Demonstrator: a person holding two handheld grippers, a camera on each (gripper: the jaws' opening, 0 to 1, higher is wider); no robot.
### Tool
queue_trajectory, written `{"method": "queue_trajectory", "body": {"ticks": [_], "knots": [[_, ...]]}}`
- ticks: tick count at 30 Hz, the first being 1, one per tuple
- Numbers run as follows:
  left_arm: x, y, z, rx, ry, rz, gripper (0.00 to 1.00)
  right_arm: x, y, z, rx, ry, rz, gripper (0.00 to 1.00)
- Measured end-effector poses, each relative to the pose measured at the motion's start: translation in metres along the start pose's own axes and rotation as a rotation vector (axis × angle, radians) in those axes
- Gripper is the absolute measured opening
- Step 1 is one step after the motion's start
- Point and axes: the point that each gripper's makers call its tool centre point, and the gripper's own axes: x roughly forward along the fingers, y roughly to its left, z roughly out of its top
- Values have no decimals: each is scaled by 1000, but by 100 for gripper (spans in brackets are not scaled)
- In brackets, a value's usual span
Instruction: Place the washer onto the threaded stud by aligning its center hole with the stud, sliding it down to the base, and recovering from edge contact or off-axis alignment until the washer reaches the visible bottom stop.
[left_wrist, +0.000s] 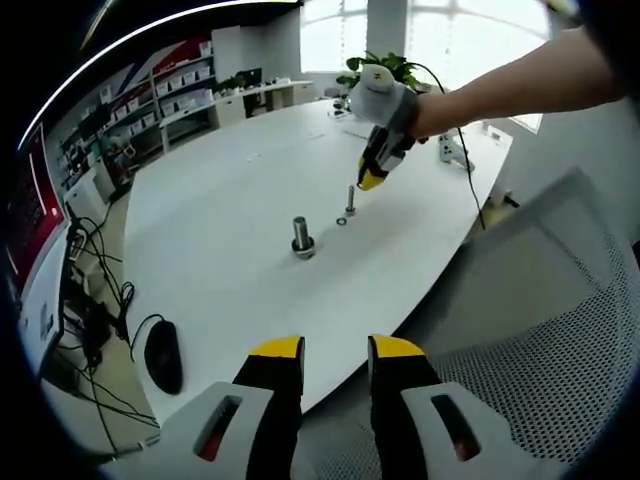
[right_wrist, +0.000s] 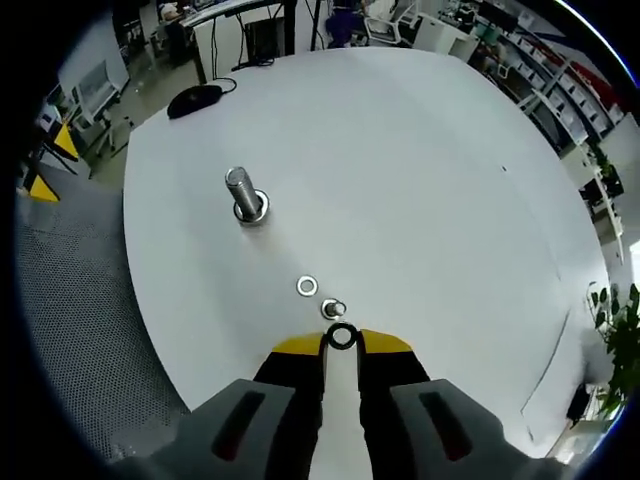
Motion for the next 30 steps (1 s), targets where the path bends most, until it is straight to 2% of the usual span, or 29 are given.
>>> {"method": "queue_trajectory", "body": {"ticks": [16,30], "knots": [[0,0,-1,4,3,0,23,2,4,15,-51,-15,10,14],[0,0,-2,4,8,0,23,8,3,14,-64,11,27,14]]}}
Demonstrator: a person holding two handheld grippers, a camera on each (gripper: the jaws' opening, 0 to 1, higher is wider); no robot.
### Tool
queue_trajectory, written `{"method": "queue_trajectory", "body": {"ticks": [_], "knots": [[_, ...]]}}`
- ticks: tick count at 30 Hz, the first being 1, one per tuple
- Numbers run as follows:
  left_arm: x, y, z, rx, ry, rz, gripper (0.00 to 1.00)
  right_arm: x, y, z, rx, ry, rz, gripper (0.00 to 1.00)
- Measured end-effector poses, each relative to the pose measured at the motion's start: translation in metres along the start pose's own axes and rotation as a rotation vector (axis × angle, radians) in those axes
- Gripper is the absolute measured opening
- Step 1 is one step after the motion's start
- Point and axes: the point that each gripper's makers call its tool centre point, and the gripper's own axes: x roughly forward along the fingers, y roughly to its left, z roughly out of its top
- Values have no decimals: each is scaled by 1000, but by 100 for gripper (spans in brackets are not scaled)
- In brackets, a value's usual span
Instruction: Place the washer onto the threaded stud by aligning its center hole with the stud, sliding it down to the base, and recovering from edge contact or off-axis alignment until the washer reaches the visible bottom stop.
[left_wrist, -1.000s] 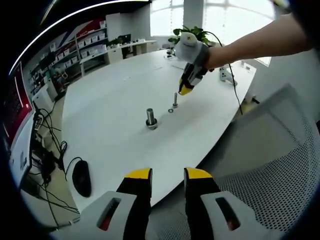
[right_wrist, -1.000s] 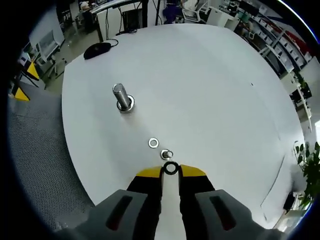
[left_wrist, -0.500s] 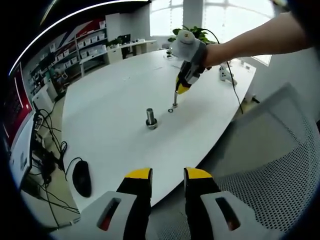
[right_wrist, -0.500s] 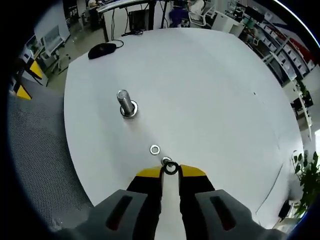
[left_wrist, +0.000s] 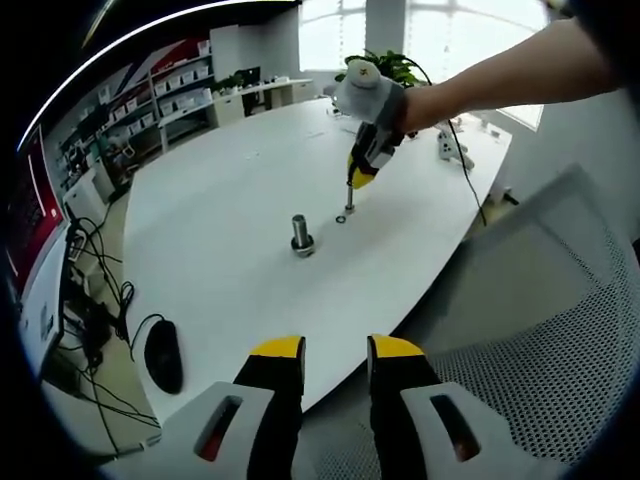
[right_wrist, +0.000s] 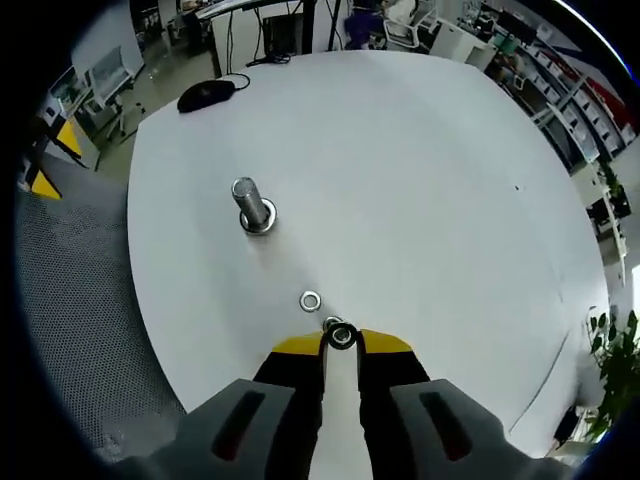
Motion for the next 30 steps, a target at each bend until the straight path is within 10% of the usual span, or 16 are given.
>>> {"method": "queue_trajectory", "body": {"ticks": [30], "knots": [[1,2,-5,-4,25,12,22,35,6,-11,39,83,75,14]]}}
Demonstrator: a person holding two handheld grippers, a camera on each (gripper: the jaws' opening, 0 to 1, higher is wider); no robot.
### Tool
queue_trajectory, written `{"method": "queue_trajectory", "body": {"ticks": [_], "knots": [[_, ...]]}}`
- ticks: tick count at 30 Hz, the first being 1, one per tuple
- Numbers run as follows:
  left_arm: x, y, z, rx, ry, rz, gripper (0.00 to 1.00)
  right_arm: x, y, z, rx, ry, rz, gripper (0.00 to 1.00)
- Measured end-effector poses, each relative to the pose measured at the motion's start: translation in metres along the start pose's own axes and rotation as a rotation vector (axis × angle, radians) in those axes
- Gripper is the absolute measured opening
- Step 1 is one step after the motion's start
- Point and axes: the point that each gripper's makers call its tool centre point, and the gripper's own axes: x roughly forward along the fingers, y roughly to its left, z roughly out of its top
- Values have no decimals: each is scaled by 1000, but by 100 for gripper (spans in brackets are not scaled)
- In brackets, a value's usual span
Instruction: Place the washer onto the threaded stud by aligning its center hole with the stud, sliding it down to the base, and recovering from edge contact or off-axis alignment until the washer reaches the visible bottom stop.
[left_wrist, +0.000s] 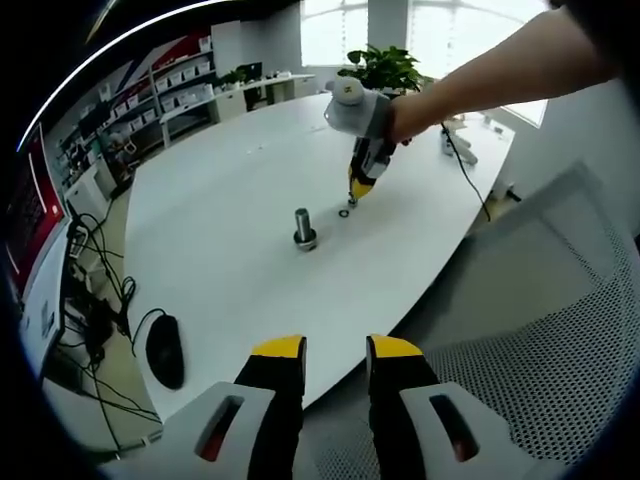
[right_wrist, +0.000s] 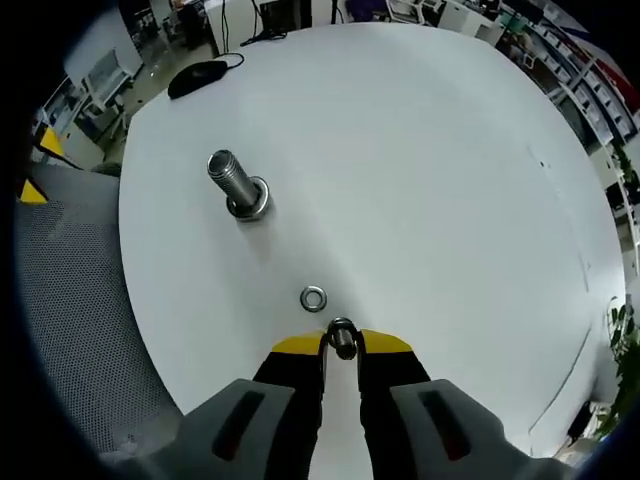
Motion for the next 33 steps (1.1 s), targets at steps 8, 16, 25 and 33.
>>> {"method": "queue_trajectory", "body": {"ticks": [8,16,25,33], "knots": [[0,1,-1,-2,6,3,22,5,5,-6,2,14,15,14],[1,1,-1,-2,6,2,22,7,13,-8,1,18,26,14],[1,1,-1,-2,9,7,22,10,19,-8,-4,11,32,15],[1,1,-1,0,11,8,22,10,20,-9,-7,9,24,17]]}}
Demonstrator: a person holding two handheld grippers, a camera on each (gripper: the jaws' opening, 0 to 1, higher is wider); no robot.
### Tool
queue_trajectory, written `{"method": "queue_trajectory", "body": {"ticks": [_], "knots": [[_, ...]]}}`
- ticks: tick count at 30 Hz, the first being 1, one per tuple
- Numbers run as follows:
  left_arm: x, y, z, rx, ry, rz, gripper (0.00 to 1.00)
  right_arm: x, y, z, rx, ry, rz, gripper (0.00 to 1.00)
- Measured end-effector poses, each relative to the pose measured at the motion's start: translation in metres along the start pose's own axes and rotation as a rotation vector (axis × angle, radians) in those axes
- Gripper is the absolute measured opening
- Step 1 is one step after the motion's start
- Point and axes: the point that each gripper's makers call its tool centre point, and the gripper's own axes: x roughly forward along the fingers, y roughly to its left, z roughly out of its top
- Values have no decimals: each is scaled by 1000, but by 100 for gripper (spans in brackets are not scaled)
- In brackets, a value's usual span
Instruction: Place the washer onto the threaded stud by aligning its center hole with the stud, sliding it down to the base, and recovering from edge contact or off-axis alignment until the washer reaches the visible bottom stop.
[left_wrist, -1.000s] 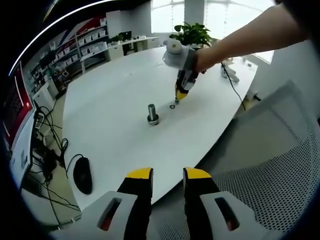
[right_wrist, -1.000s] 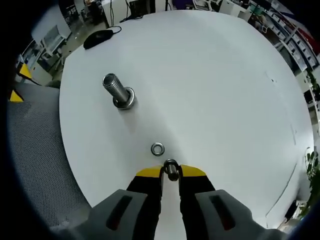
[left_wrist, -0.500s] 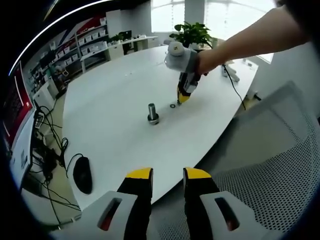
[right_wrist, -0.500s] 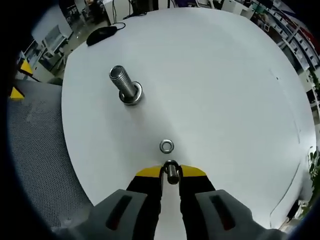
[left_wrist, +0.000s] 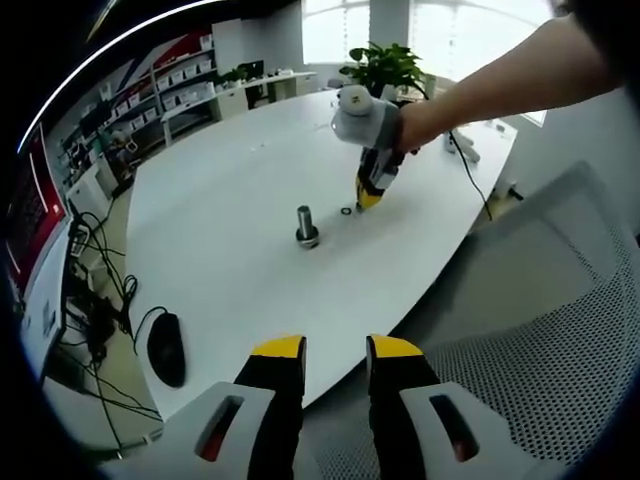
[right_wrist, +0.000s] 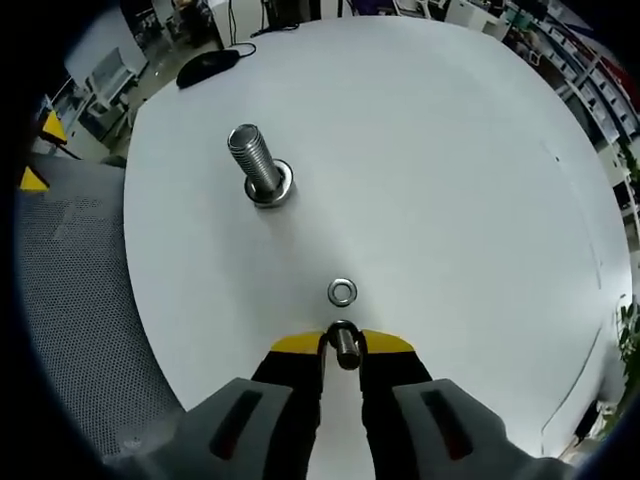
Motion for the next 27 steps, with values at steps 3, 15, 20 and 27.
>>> {"method": "queue_trajectory", "body": {"ticks": [3,15,20,27], "knots": [[0,0,0,-1,-1,0,22,1,0,-2,-5,6,-3,19],[0,0,1,4,-5,-1,22,-8,-4,2,-10,-18,-25,26],[-1,-1,1,4,-6,-2,22,-11,-5,7,-17,-27,-29,29],[-1,-1,2,2,-13,-3,22,-14,-4,24,-45,-43,-32,29]]}}
